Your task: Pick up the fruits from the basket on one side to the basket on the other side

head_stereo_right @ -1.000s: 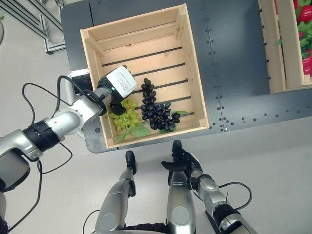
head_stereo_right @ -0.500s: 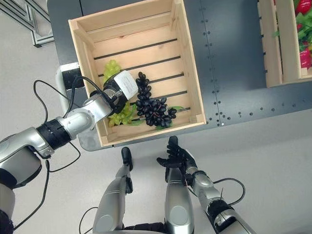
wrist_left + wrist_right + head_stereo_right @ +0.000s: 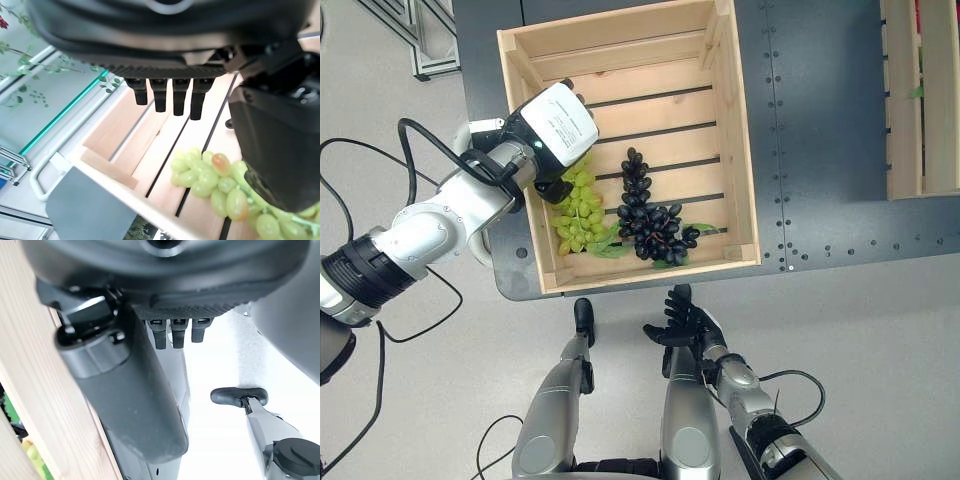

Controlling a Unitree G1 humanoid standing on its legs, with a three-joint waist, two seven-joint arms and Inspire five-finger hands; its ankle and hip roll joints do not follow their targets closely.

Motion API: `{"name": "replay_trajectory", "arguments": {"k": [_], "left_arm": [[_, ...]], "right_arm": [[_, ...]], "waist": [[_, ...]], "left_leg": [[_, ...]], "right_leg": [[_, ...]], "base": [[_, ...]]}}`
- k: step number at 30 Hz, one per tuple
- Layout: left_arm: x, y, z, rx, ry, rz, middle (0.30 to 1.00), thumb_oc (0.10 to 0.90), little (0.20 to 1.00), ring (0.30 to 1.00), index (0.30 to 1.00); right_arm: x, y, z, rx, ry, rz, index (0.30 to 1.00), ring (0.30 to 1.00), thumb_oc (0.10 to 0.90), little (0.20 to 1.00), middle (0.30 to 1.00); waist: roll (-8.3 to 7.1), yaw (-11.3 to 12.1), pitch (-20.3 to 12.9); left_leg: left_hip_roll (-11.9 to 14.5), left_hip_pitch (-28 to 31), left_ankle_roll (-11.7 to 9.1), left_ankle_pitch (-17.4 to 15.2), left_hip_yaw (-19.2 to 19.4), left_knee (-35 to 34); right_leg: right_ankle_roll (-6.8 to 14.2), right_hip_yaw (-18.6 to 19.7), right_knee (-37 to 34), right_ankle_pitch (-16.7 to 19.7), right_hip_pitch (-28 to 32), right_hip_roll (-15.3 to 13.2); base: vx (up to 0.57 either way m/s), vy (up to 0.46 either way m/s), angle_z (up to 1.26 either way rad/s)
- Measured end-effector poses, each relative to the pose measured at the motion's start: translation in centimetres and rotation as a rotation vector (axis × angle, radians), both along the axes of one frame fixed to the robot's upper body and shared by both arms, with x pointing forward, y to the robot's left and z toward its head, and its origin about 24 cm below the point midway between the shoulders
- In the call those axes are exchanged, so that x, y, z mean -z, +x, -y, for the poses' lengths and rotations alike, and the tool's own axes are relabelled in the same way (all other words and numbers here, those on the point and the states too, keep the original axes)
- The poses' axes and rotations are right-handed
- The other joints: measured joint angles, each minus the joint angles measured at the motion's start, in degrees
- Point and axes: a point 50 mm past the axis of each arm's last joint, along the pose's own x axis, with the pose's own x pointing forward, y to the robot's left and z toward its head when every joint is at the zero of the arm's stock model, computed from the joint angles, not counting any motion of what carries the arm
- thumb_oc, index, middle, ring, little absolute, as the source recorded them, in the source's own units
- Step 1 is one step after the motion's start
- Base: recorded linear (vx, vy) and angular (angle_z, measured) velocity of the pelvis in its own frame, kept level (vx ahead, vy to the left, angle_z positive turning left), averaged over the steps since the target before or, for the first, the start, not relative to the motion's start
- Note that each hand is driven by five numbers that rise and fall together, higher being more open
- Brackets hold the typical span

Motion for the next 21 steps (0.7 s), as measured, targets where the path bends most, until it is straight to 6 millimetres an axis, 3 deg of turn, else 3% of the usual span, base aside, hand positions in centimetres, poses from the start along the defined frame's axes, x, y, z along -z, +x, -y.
{"name": "replay_trajectory", "arguments": {"k": [10, 21], "left_arm": [[1.2, -0.8, 0.7, 0.060, 0.090, -0.095, 0.900, 0.800, 0.900, 0.900, 0.900], [3.9, -0.6, 1.7, 0.165, 0.210, -0.221, 0.900, 0.800, 0.900, 0.900, 0.900]], "right_arm": [[0.1, -0.1, 0.1, 0.007, -0.002, -0.002, 0.900, 0.900, 0.800, 0.900, 0.900], [0.6, -0.4, 0.6, 0.021, -0.018, -0.031, 0.900, 0.900, 0.800, 0.900, 0.900]], "waist": [[0.00, 0.0, 0.0], [0.01, -0.9, 0.0]], "left_leg": [[0.0, 0.0, 0.0, 0.0, 0.0, 0.1], [0.0, 0.5, 0.0, 0.0, 0.1, 0.4]], "right_leg": [[0.0, -0.5, 0.0, 0.0, 0.1, 0.0], [-0.1, -0.3, 0.1, 0.1, 0.6, 0.0]], "base": [[0.00, 0.000, 0.00], [0.00, 0.000, 0.00]]}}
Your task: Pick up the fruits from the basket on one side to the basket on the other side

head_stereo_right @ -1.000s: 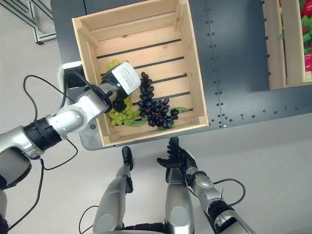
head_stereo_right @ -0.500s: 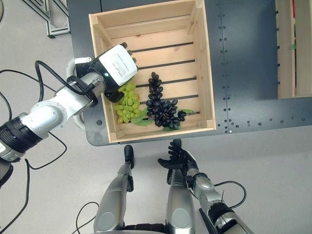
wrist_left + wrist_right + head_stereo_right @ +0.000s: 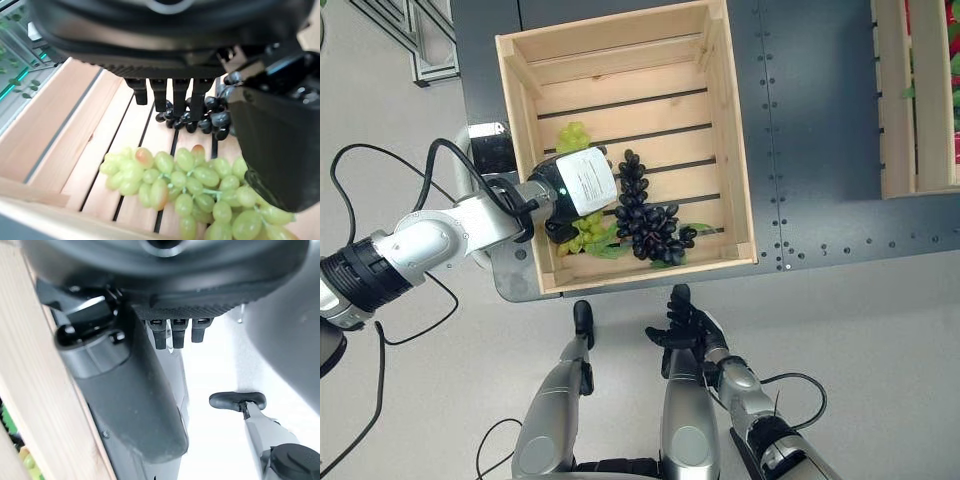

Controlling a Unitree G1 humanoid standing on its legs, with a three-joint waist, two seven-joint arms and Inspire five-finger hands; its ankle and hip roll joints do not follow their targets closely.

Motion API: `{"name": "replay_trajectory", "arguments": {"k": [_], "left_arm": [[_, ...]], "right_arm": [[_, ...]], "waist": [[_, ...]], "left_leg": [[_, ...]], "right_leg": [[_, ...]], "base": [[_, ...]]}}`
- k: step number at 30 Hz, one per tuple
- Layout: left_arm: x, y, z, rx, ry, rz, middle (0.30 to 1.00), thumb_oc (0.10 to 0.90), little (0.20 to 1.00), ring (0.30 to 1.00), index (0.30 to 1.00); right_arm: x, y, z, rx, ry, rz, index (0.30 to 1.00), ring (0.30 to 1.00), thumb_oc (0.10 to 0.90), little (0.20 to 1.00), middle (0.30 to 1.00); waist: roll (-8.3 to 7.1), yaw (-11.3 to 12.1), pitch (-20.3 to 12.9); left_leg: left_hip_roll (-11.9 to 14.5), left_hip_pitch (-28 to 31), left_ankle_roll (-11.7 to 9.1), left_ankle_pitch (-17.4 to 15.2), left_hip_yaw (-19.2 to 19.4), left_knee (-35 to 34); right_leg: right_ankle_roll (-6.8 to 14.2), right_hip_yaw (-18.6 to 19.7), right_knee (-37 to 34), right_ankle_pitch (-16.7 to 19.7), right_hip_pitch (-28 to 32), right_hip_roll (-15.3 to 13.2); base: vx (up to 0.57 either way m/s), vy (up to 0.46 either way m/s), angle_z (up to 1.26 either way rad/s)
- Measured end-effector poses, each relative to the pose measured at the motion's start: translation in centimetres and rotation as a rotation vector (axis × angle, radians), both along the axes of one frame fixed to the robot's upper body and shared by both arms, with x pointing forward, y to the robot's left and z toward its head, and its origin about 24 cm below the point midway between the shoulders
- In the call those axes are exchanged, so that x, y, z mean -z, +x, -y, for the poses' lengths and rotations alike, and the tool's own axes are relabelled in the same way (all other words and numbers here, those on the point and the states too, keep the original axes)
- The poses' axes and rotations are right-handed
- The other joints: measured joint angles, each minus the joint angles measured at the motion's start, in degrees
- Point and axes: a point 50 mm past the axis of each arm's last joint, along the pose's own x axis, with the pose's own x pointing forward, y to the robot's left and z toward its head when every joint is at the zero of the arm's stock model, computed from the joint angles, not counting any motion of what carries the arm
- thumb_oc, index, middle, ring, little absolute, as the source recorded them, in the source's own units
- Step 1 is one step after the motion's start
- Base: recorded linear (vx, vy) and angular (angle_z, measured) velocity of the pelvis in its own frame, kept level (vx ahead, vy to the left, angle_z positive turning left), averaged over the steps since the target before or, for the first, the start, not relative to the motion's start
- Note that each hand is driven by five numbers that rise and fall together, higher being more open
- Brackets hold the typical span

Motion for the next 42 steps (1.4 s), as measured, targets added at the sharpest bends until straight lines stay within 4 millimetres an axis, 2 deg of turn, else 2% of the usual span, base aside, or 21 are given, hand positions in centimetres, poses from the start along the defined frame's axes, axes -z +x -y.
{"name": "replay_trajectory", "arguments": {"k": [6, 16, 21, 27, 28, 29, 31, 36, 42], "left_arm": [[0.7, 1.6, -0.8, -0.046, 0.023, -0.015, 0.900, 0.800, 0.900, 0.900, 0.900], [1.9, 2.7, -1.1, -0.127, 0.113, 0.022, 0.900, 0.800, 0.900, 0.900, 0.900], [2.4, 3.4, -1.2, -0.198, 0.182, 0.048, 0.900, 0.800, 0.900, 0.900, 0.900], [3.2, 4.1, -0.2, -0.307, 0.273, 0.078, 0.900, 0.800, 0.900, 0.900, 0.900], [3.2, 4.2, 0.0, -0.315, 0.275, 0.081, 0.804, 0.736, 0.804, 0.804, 0.804], [3.3, 4.1, 0.3, -0.324, 0.288, 0.088, 0.538, 0.558, 0.538, 0.538, 0.538], [3.4, 4.2, 0.7, -0.345, 0.300, 0.096, 0.300, 0.400, 0.300, 0.300, 0.300], [3.5, 4.4, 0.7, -0.380, 0.285, 0.117, 0.300, 0.400, 0.300, 0.300, 0.300], [3.2, 4.6, 0.8, -0.331, 0.224, 0.170, 0.300, 0.400, 0.300, 0.300, 0.300]], "right_arm": [[0.1, 0.0, 0.0, 0.001, -0.002, -0.003, 0.900, 0.900, 0.800, 0.900, 0.900], [0.0, 0.0, 0.0, -0.003, -0.002, -0.003, 0.900, 0.900, 0.800, 0.900, 0.900], [-0.2, 0.3, -0.2, -0.010, -0.003, 0.005, 0.900, 0.900, 0.800, 0.900, 0.900], [-0.6, 0.8, -0.4, -0.017, -0.003, 0.021, 0.900, 0.900, 0.800, 0.900, 0.900], [-0.6, 0.8, -0.4, -0.017, -0.003, 0.021, 0.900, 0.900, 0.800, 0.900, 0.900], [-0.6, 0.8, -0.4, -0.018, -0.003, 0.021, 0.900, 0.900, 0.800, 0.900, 0.900], [-0.7, 1.0, -0.6, -0.025, -0.004, 0.023, 0.900, 0.900, 0.800, 0.900, 0.900], [-0.8, 1.2, -1.2, -0.050, -0.005, 0.027, 0.900, 0.900, 0.800, 0.900, 0.900], [-0.8, 1.3, -1.3, -0.051, -0.003, 0.028, 0.900, 0.900, 0.800, 0.900, 0.900]], "waist": [[0.00, 0.0, 0.0], [-0.02, -0.4, 0.0], [-0.04, -1.7, 0.0], [-0.07, -2.5, 0.0], [-0.08, -2.6, 0.0], [-0.10, -2.6, 0.0], [-0.21, -2.7, 0.0], [-0.34, -2.9, 0.0], [-0.59, -3.0, -0.1]], "left_leg": [[0.0, 0.0, 0.0, 0.0, 0.2, 0.2], [0.0, -0.2, 0.1, -0.1, 0.7, 0.2], [0.0, -0.5, 0.2, -0.1, 1.2, 0.2], [0.0, -0.9, 0.2, -0.2, 1.4, 0.3], [0.0, -0.9, 0.3, -0.2, 1.4, 0.3], [0.0, -0.9, 0.3, -0.3, 1.4, 0.4], [0.0, -0.9, 0.3, -0.3, 1.4, 0.4], [0.0, -0.9, 0.3, -0.3, 1.5, 0.4], [0.0, -0.9, 0.3, -0.3, 1.5, 0.4]], "right_leg": [[0.0, 0.7, 0.0, 0.1, 0.0, 0.1], [0.1, 1.1, 0.0, 0.2, -0.5, 0.1], [0.1, 1.3, 0.1, 0.2, -1.0, 0.0], [0.1, 1.4, 0.1, 0.3, -1.4, 0.1], [0.1, 1.4, 0.1, 0.3, -1.4, 0.1], [0.1, 1.4, 0.1, 0.3, -1.5, 0.1], [0.1, 1.4, 0.1, 0.3, -1.5, 0.1], [0.1, 1.5, 0.0, 0.4, -1.5, 0.2], [0.1, 1.5, 0.0, 0.5, -1.5, 0.2]], "base": [[0.00, 0.000, 0.00], [0.00, 0.002, 0.00], [0.01, 0.010, -0.02], [0.00, 0.002, -0.01], [0.00, 0.000, 0.00], [0.00, 0.000, 0.00], [0.00, 0.000, 0.00], [0.00, 0.000, 0.00], [0.00, 0.000, 0.00]]}}
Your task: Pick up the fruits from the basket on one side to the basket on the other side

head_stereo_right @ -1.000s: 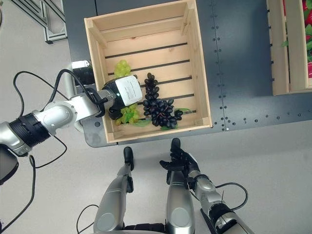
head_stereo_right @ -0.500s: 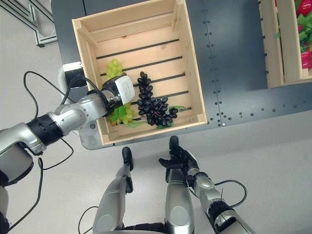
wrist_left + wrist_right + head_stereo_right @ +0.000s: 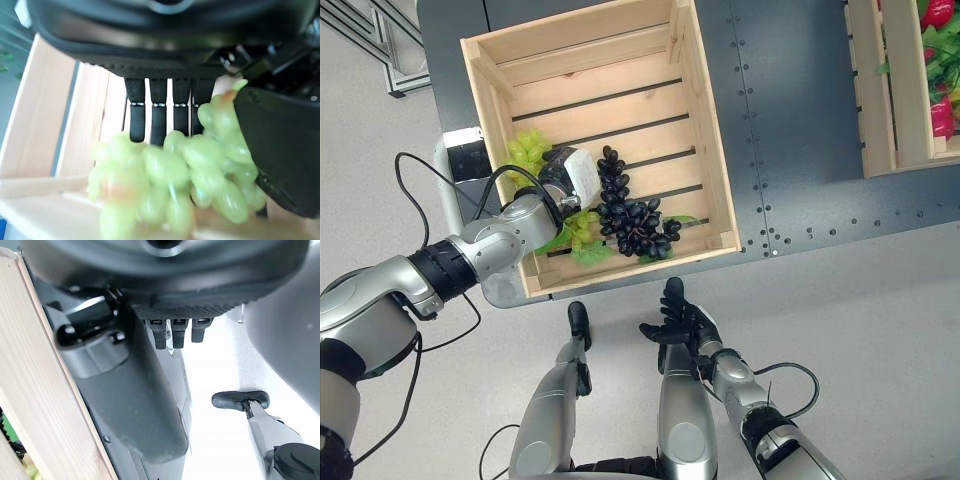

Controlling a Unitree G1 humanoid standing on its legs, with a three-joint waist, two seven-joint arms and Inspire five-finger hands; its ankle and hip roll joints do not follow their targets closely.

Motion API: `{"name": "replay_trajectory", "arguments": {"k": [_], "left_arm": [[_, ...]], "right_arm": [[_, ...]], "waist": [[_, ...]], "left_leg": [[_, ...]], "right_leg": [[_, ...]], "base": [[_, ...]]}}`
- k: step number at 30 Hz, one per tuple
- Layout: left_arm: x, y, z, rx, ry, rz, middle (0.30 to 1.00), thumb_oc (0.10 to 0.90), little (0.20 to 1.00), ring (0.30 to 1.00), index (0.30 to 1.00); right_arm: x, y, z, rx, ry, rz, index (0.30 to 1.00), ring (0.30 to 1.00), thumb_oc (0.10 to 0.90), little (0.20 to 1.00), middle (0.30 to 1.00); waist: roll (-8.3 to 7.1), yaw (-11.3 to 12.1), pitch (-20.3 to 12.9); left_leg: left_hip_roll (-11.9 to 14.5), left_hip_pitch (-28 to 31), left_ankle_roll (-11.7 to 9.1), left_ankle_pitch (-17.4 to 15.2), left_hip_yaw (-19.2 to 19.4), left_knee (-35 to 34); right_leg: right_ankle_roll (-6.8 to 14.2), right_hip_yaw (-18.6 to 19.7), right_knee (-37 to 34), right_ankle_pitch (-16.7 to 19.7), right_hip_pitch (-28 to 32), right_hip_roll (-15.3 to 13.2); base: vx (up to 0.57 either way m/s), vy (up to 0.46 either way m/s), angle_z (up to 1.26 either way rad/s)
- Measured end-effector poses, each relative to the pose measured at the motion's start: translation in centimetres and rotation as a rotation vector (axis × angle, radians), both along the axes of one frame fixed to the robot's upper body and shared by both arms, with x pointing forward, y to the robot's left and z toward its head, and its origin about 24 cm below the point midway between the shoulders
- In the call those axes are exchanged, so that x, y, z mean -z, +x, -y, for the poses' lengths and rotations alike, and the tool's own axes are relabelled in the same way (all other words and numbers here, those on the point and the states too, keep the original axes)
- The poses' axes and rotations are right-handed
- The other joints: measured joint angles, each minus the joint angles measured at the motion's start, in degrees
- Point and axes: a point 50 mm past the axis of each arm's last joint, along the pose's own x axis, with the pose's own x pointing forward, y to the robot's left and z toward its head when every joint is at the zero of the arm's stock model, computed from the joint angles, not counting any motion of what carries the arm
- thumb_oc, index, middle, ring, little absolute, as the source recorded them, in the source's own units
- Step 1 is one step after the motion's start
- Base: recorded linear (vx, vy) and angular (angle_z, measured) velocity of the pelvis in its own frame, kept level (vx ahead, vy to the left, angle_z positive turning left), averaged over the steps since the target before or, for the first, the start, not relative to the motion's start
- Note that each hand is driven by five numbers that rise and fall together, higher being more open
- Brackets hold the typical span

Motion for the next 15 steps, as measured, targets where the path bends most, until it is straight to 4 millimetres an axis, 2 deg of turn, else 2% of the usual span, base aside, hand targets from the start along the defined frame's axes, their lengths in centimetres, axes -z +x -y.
{"name": "replay_trajectory", "arguments": {"k": [5, 10, 13, 15], "left_arm": [[-0.5, 0.4, -0.7, 0.080, -0.056, 0.085, 0.300, 0.400, 0.300, 0.300, 0.300], [-1.2, 0.5, -3.0, 0.142, -0.143, 0.118, 0.300, 0.400, 0.300, 0.300, 0.300], [-1.4, -0.3, -4.2, 0.238, -0.271, 0.157, 0.300, 0.400, 0.300, 0.300, 0.300], [-1.4, -0.8, -5.0, 0.297, -0.420, 0.205, 0.300, 0.400, 0.300, 0.300, 0.300]], "right_arm": [[0.0, 0.1, -0.1, 0.019, -0.003, 0.006, 0.900, 0.900, 0.800, 0.900, 0.900], [-0.3, 0.2, 0.1, 0.071, 0.017, 0.040, 0.900, 0.900, 0.800, 0.900, 0.900], [-0.9, 0.3, 0.3, 0.091, 0.022, 0.084, 0.900, 0.900, 0.800, 0.900, 0.900], [-1.0, 0.1, 0.4, 0.113, 0.024, 0.088, 0.900, 0.900, 0.800, 0.900, 0.900]], "waist": [[-0.36, 0.0, 0.0], [-1.16, 0.2, 0.0], [-1.20, 0.4, 0.0], [-1.22, 0.9, 0.0]], "left_leg": [[0.0, 0.0, -0.1, 0.1, 0.0, 0.0], [0.0, 0.6, -0.1, 0.1, 0.1, -0.2], [0.1, 1.4, -0.1, 0.1, 0.0, -0.2], [0.1, 2.7, -0.2, 0.2, -0.1, -0.5]], "right_leg": [[-0.1, 0.0, 0.0, 0.2, 0.0, 0.0], [-0.1, 0.0, -0.1, 0.3, 0.4, 0.0], [-0.1, -0.2, -0.1, 0.3, 1.3, 0.0], [-0.2, -0.3, -0.2, 0.3, 2.5, 0.1]], "base": [[0.00, 0.000, 0.00], [0.00, 0.000, 0.00], [0.00, -0.010, 0.01], [0.00, 0.000, 0.00]]}}
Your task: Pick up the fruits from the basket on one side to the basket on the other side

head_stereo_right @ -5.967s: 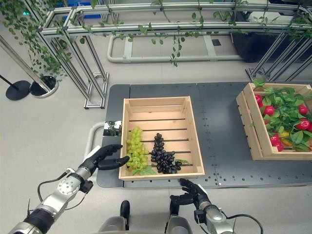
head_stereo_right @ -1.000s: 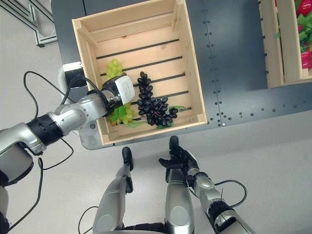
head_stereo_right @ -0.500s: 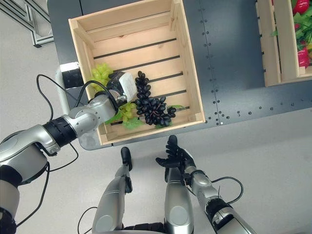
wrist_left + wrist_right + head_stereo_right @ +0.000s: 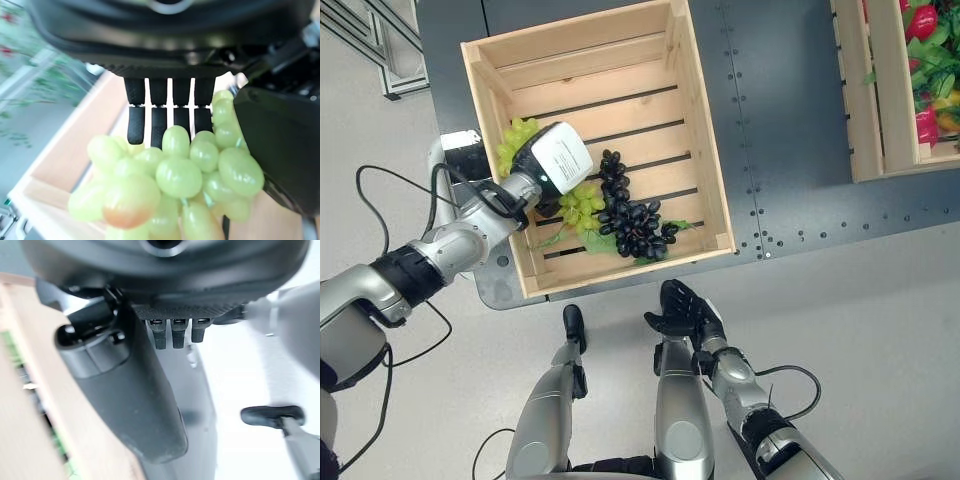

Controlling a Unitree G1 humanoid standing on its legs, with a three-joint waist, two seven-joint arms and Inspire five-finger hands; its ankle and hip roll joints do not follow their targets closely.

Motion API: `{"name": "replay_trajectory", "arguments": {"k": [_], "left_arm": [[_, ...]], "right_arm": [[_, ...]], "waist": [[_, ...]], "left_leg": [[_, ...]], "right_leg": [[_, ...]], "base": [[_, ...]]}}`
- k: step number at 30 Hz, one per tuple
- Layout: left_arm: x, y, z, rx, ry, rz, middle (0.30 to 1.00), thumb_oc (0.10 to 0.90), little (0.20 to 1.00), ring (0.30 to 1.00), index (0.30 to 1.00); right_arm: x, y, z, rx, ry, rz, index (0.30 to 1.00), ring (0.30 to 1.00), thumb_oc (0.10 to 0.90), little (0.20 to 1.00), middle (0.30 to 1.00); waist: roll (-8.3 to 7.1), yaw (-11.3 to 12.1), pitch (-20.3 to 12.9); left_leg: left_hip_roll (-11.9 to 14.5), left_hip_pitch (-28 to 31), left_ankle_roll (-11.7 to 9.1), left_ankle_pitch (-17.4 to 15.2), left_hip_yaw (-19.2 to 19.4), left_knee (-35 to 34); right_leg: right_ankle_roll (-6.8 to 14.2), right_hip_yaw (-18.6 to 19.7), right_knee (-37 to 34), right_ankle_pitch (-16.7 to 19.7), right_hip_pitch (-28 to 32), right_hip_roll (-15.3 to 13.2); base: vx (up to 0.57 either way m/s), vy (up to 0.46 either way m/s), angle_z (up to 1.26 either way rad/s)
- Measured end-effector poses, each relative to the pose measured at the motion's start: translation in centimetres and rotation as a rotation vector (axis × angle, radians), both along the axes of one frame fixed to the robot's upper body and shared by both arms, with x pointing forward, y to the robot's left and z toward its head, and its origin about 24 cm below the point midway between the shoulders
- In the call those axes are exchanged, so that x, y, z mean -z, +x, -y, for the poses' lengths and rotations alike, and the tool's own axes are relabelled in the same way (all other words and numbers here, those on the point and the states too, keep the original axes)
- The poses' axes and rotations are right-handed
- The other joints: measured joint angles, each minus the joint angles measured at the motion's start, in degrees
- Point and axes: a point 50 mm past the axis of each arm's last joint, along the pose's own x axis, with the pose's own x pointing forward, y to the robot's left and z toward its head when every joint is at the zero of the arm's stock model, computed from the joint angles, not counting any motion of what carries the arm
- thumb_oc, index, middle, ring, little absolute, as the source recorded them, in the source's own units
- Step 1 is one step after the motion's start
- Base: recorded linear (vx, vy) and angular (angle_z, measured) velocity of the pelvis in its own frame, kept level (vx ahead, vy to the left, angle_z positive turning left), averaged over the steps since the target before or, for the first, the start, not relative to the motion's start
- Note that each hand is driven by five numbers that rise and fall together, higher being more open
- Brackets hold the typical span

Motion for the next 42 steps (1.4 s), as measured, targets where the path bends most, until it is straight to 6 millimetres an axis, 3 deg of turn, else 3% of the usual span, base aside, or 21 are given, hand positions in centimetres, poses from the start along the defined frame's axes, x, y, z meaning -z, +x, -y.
{"name": "replay_trajectory", "arguments": {"k": [5, 9, 16, 17, 25, 27, 33, 36, 38, 42], "left_arm": [[0.1, -1.3, -1.9, 0.094, -0.220, 0.131, 0.300, 0.400, 0.300, 0.300, 0.300], [-0.3, -2.3, -3.0, 0.161, -0.306, 0.241, 0.300, 0.400, 0.300, 0.300, 0.300], [0.8, -4.1, -5.4, 0.252, -0.432, 0.336, 0.300, 0.400, 0.300, 0.300, 0.300], [1.4, -4.6, -6.0, 0.254, -0.455, 0.341, 0.300, 0.400, 0.300, 0.300, 0.300], [3.8, -6.9, -6.8, 0.309, -0.508, 0.330, 0.300, 0.400, 0.300, 0.300, 0.300], [4.1, -7.6, -6.8, 0.333, -0.514, 0.313, 0.300, 0.400, 0.300, 0.300, 0.300], [3.2, -8.5, -6.1, 0.434, -0.565, 0.325, 0.300, 0.400, 0.300, 0.300, 0.300], [2.1, -9.2, -5.1, 0.518, -0.584, 0.348, 0.300, 0.400, 0.300, 0.300, 0.300], [1.8, -9.9, -4.5, 0.575, -0.596, 0.348, 0.300, 0.400, 0.300, 0.300, 0.300], [2.5, -10.4, -4.2, 0.599, -0.608, 0.307, 0.300, 0.400, 0.300, 0.300, 0.300]], "right_arm": [[0.2, -1.4, -0.2, 0.044, 0.028, -0.001, 0.900, 0.900, 0.800, 0.900, 0.900], [0.0, -2.3, -0.2, 0.088, 0.052, 0.013, 0.900, 0.900, 0.800, 0.900, 0.900], [-1.0, -3.5, 0.0, 0.142, 0.083, 0.060, 0.900, 0.900, 0.800, 0.900, 0.900], [-2.3, -3.4, 0.2, 0.159, 0.085, 0.128, 0.900, 0.900, 0.800, 0.900, 0.900], [-7.4, -2.5, 2.6, 0.217, 0.059, 0.330, 0.900, 0.900, 0.800, 0.900, 0.900], [-9.9, -2.3, 3.0, 0.221, 0.077, 0.432, 0.900, 0.900, 0.800, 0.900, 0.900], [-17.5, -0.6, 1.0, 0.086, 0.121, 0.767, 0.900, 0.900, 0.800, 0.900, 0.900], [-18.2, -0.4, 0.5, 0.055, 0.104, 0.798, 0.900, 0.900, 0.800, 0.900, 0.900], [-17.4, -0.6, 0.2, 0.040, 0.088, 0.756, 0.900, 0.900, 0.800, 0.900, 0.900], [-15.4, -1.3, 0.2, 0.037, 0.076, 0.652, 0.900, 0.900, 0.800, 0.900, 0.900]], "waist": [[0.02, 0.8, 0.0], [0.03, 2.3, 0.0], [0.00, 2.3, 0.0], [-0.12, 2.1, 0.1], [-0.38, 2.2, 0.0], [-0.60, 2.1, -0.1], [-1.58, 2.1, -0.6], [-2.61, 2.7, -1.4], [-3.71, 2.8, -2.9], [-3.95, 2.5, -6.1]], "left_leg": [[0.1, 2.3, -0.2, 0.6, -0.4, -1.4], [0.2, 2.5, -0.2, 1.6, -0.5, -2.7], [0.3, 3.2, -0.3, 1.6, -0.9, -3.8], [0.4, 4.5, -0.3, 1.7, -0.7, -4.6], [1.0, 11.8, -0.3, 2.0, 0.5, -8.9], [1.3, 14.2, -0.4, 1.6, 1.1, -9.2], [1.7, 18.9, -0.5, 1.1, 1.6, -9.2], [1.9, 19.4, -0.4, 1.1, 1.5, -9.2], [1.9, 19.8, -0.4, 1.0, 1.5, -9.2], [1.9, 20.0, -0.6, 1.0, 1.7, -9.2]], "right_leg": [[-0.1, -0.3, -1.2, 0.2, 2.5, 0.2], [-0.2, -0.6, -3.1, 1.2, 3.1, 0.4], [-0.1, -1.5, -4.9, 1.7, 4.5, 0.5], [-0.1, -1.5, -5.3, 1.7, 5.4, 0.6], [0.1, -1.1, -8.8, 1.9, 11.9, 1.3], [0.1, -0.6, -9.1, 1.8, 13.9, 1.7], [-0.2, 0.2, -9.1, 1.5, 18.3, 2.1], [-0.3, 0.1, -9.1, 1.4, 19.0, 2.3], [-0.4, 0.3, -9.1, 1.3, 19.2, 2.3], [-0.4, 0.4, -9.1, 1.3, 19.2, 2.3]], "base": [[-0.01, -0.012, 0.03], [0.00, 0.000, 0.00], [0.00, -0.002, 0.02], [0.02, -0.001, -0.04], [0.06, 0.016, -0.06], [0.12, 0.022, -0.13], [0.10, 0.012, -0.07], [0.09, -0.003, 0.04], [0.07, -0.005, -0.05], [0.06, 0.001, -0.05]]}}
